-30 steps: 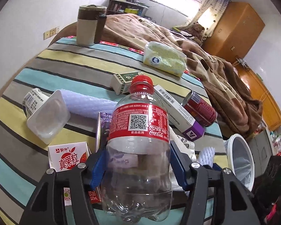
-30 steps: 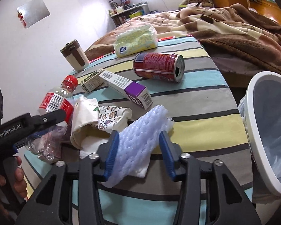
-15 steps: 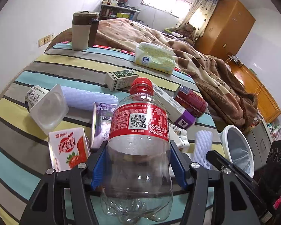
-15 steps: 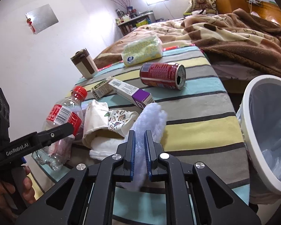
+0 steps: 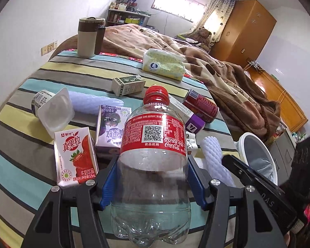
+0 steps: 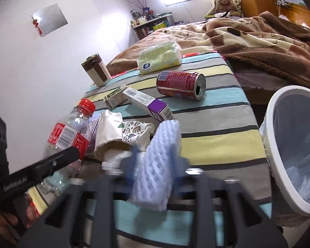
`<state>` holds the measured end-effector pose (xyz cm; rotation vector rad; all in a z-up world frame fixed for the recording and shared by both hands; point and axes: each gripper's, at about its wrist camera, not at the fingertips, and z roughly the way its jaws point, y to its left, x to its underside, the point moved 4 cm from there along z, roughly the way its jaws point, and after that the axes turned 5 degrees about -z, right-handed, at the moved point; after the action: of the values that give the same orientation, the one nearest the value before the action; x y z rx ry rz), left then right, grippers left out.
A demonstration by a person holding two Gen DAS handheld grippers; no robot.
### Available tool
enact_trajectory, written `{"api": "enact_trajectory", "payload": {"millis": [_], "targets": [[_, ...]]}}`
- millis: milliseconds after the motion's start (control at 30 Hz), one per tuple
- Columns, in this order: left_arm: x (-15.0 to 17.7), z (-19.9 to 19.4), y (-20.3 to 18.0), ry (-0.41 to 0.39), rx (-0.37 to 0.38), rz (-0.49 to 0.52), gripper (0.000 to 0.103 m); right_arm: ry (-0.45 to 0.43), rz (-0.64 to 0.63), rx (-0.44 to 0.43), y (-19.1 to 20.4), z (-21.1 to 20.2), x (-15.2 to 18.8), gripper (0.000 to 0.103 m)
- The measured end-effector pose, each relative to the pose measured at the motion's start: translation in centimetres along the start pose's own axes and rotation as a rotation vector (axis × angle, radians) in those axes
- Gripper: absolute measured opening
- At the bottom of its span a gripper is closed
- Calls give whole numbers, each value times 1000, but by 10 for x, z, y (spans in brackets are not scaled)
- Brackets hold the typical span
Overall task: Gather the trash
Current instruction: 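Lift the bottle and foam sleeve and carry both over the white trash bin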
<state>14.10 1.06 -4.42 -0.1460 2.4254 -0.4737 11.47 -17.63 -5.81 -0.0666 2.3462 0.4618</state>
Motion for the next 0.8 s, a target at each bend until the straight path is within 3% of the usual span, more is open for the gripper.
{"api": "enact_trajectory", "payload": {"millis": [33, 200, 267, 433, 800], "targets": [[1, -1, -1, 0, -1, 0, 62, 8, -5, -2, 2, 3, 0, 62], [4, -1, -4, 5, -1, 10, 62, 31, -4, 40, 0, 9, 4, 61], [5, 0, -6, 8, 2, 11, 62, 40, -3, 52, -3, 8, 7, 55], [11, 2, -12, 18, 3, 23, 62, 65, 17, 101, -16, 8, 15, 26], [18, -7, -43, -3, 25, 89, 62, -57, 45, 77, -26, -40, 8, 21]]}}
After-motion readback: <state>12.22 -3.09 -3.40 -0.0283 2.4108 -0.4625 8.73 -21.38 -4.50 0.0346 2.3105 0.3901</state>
